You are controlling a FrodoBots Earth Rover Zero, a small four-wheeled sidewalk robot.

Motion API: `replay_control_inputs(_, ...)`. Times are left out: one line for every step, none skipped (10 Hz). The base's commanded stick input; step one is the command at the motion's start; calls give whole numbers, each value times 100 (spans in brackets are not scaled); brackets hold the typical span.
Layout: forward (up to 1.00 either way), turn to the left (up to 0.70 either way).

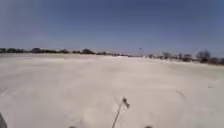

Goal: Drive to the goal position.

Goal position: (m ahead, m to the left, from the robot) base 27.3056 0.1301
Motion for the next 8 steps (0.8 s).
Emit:
replay_control_inputs(70,0)
replay_control_inputs(70,0)
replay_control_inputs(70,0)
replay_control_inputs(70,0)
replay_control_inputs(70,0)
replay_control_inputs(70,0)
replay_control_inputs(70,0)
replay_control_inputs(70,0)
